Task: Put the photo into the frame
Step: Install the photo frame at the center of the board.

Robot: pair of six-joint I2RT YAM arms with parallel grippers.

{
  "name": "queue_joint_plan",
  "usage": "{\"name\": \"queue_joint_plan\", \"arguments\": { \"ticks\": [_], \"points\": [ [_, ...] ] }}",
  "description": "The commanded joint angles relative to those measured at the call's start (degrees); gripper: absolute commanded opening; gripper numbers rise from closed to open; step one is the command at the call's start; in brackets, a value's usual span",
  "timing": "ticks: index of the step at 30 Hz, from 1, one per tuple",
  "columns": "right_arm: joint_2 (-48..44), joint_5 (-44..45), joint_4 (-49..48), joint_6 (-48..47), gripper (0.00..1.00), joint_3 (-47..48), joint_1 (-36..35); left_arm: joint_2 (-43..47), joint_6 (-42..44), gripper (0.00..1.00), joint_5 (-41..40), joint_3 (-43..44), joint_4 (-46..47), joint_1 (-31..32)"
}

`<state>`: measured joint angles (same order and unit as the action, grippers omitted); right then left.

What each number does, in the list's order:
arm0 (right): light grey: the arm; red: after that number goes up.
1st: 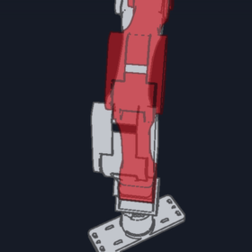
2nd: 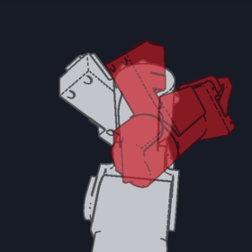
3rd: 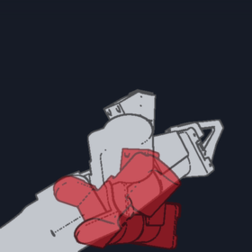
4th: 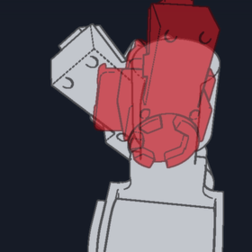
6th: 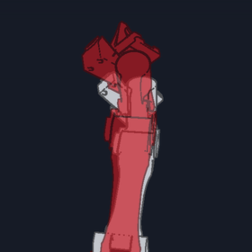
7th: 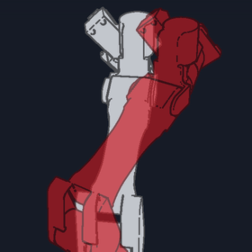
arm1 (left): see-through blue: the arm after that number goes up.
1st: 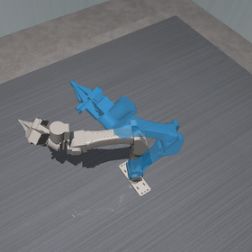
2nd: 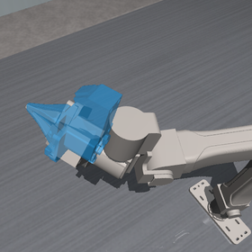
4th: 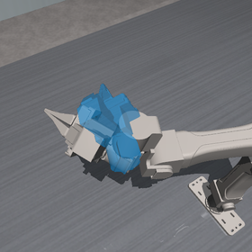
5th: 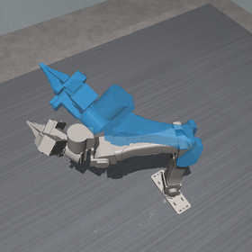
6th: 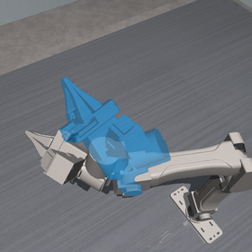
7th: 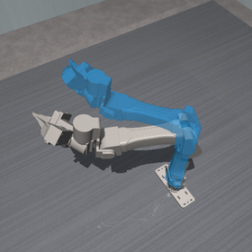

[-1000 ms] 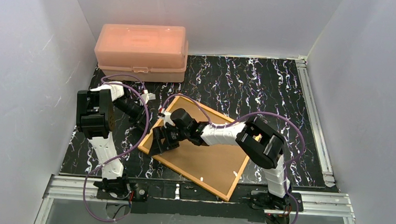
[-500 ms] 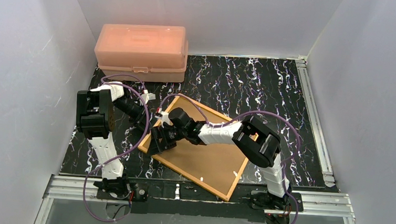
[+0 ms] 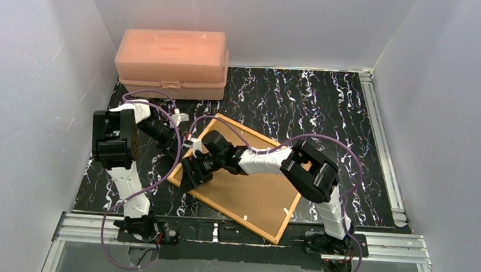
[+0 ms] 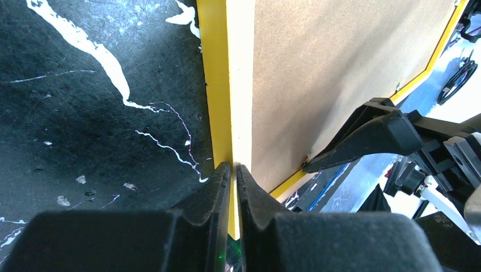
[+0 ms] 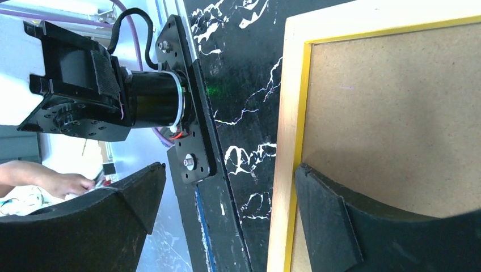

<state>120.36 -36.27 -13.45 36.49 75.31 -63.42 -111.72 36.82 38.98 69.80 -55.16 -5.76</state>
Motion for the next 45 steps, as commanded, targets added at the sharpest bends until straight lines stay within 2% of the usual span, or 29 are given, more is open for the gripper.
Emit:
{"name": "queue_joint_plan", "arguments": {
  "ticks": [1,17,27,45],
  "points": [
    [1.32,-3.97,5.23,-3.37,0.91,2.59,-0.87,0.77,1.33,0.07,-4.31,-1.82,2.64,0.88],
    [2.83,-4.13,18.75,-12.23,0.90,9.05,-0.92,0.58,0.57,0.06,-5.27,-1.86,3.48,1.71],
    [2.16,-2.63,15.01,-12.46,0.90,13.94,0.13,0.61,0.61,0.05,-5.49,-1.60,3.04,1.78],
    [3.99,-3.10,15.25,-13.63,0.89,8.31,1.02,0.43,0.90,0.05,-5.50,-1.61,3.04,1.80]
  ]
}}
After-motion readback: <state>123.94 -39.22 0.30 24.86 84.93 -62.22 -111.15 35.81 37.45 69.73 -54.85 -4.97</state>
